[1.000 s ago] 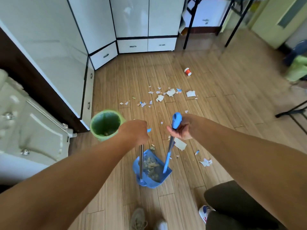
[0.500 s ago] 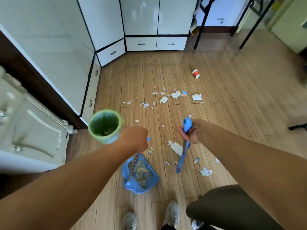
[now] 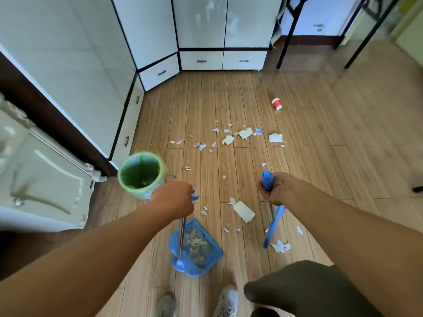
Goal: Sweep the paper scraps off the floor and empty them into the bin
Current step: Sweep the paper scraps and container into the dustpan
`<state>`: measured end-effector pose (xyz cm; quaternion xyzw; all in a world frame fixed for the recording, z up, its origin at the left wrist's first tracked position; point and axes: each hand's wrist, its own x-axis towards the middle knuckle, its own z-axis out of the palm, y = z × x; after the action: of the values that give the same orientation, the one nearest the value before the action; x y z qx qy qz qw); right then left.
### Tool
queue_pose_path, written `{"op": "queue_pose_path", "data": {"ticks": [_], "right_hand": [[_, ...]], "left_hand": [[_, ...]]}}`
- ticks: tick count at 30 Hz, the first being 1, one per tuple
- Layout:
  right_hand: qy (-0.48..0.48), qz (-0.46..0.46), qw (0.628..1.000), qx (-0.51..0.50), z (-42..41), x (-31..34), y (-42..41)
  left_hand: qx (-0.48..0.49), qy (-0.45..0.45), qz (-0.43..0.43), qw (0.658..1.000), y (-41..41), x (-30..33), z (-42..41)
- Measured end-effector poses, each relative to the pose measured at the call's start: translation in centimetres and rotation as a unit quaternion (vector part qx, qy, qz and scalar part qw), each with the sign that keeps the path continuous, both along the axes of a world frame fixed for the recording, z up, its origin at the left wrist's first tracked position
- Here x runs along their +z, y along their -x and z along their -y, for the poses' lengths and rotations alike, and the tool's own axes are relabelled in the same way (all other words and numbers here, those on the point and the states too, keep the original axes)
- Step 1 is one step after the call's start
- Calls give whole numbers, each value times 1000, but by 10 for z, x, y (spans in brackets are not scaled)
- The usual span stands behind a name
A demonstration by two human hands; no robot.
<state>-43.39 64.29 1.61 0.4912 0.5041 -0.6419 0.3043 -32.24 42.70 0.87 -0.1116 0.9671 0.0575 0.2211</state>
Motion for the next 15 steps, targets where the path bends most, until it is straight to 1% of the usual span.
{"op": "queue_pose_path", "data": {"ticks": [9, 12, 15], "right_hand": [[-34, 20, 999, -29, -32, -47, 9], [-27, 34, 999, -15, -35, -65, 0], [-26, 14, 999, 13, -23, -77, -6]], "left_hand": [[-1, -9, -2, 1000, 13, -5, 6], [-9, -3, 4, 1000, 16, -7, 2], [-25, 8, 8, 1000, 18, -9, -4]]}}
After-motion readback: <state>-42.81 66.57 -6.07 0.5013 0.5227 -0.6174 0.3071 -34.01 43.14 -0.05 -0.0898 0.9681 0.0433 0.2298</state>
